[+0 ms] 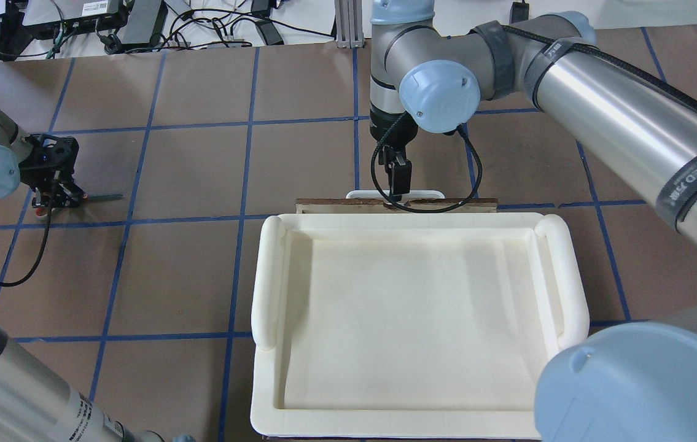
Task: Place scissors in drawer with both arms
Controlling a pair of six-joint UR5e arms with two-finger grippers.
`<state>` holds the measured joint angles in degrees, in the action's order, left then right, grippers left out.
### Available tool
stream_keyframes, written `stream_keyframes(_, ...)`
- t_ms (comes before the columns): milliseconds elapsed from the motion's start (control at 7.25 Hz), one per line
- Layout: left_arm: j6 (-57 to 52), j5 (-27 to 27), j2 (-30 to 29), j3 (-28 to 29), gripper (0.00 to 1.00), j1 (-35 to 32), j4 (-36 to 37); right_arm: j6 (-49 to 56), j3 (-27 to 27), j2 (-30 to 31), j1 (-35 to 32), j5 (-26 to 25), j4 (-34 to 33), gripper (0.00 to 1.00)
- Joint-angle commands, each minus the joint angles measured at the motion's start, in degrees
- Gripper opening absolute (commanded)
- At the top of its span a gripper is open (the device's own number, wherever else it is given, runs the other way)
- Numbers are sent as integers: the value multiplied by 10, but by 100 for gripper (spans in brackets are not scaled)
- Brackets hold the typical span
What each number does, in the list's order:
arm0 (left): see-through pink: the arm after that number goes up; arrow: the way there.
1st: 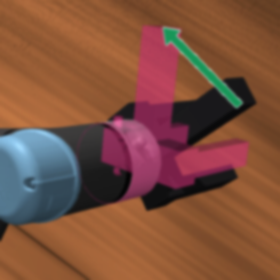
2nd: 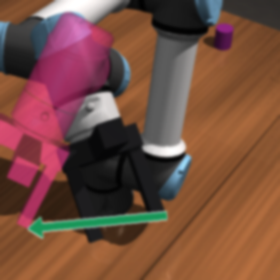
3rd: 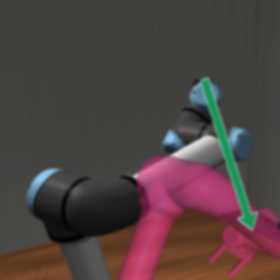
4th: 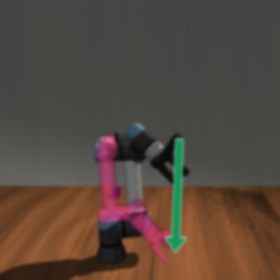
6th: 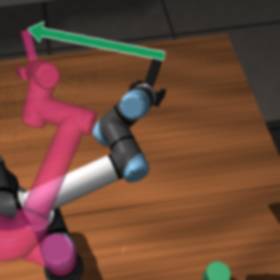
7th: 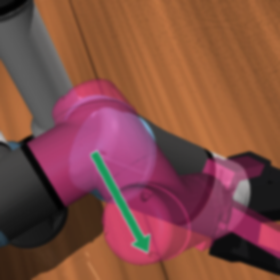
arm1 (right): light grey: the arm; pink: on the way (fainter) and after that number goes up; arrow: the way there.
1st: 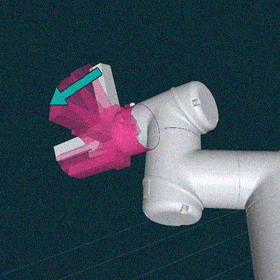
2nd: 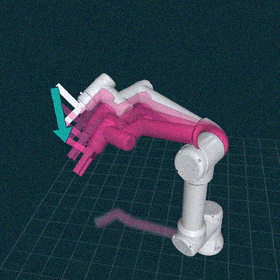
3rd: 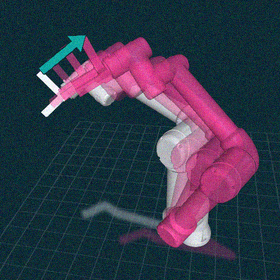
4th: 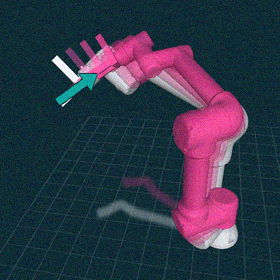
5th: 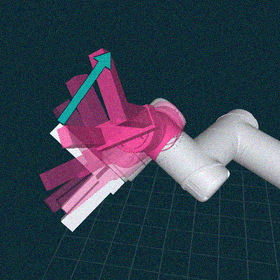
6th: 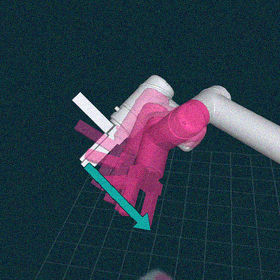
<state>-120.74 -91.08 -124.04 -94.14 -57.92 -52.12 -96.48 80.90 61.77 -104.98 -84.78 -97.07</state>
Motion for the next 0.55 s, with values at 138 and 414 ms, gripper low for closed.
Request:
stream_keyframes(138,2,-2,36,0,0,-2,-11,1,-16,-10,1,1,-1,100)
stream_keyframes(414,2,2,98,8,0,-8,-93,1,-20,-14,2,0,-1,100)
